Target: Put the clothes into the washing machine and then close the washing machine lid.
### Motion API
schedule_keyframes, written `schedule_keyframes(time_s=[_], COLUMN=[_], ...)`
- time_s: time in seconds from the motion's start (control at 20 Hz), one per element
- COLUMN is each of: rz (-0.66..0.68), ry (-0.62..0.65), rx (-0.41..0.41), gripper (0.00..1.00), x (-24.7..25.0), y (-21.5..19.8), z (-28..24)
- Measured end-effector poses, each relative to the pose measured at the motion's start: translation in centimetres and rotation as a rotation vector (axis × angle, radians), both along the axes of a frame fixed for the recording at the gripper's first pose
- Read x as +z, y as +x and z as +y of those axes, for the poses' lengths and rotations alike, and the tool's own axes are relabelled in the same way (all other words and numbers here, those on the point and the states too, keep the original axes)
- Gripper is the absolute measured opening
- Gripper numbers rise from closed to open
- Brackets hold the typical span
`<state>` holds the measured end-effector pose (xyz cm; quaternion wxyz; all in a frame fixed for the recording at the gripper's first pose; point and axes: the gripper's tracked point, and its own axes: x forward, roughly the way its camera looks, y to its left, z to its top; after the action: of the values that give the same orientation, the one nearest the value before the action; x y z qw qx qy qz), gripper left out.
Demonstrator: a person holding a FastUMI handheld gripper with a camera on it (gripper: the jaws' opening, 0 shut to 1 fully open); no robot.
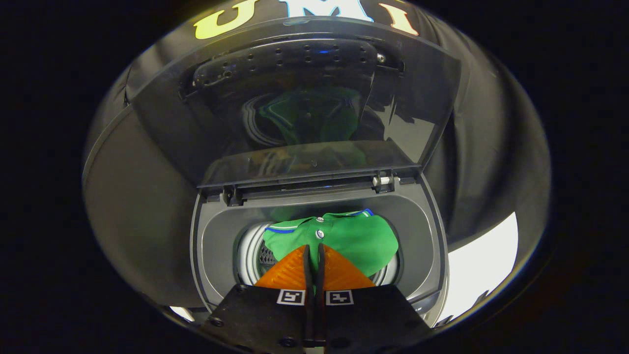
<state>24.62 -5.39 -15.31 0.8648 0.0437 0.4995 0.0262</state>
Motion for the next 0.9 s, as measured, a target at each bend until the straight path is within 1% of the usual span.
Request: schedule_keyframes(time_s=[0.1,0.15,0.2,0.25,0.3,0.35,0.45,0.65,0.9], rz=[0.011,0.036,0.061,0.087,0.084,0.072,0.068,0.033,-0.040], ry=[0.004,0.032,0.060,0.049,0.034,0.005,0.007,0.033,0.050], rx=[-0.004,0.004,0.004,-0.002,-0.002,-0.001,0.003,-0.007,0.021], gripper=[0.02,0.02,0.18,0.34,0.49,0.65,0.97,0.97,0.97], x=[-0.4,-0.3,-1.2,-1.3,-1.4,-0.8,-0.8,1.0,5.4], y=[0.0,-0.4,-0.5,-0.8,-1.4,-1.0,-1.4,-1.0,-0.1], z=[0.1,0.5,1.1,1.0,0.7,0.1,0.4,0.8,1.8])
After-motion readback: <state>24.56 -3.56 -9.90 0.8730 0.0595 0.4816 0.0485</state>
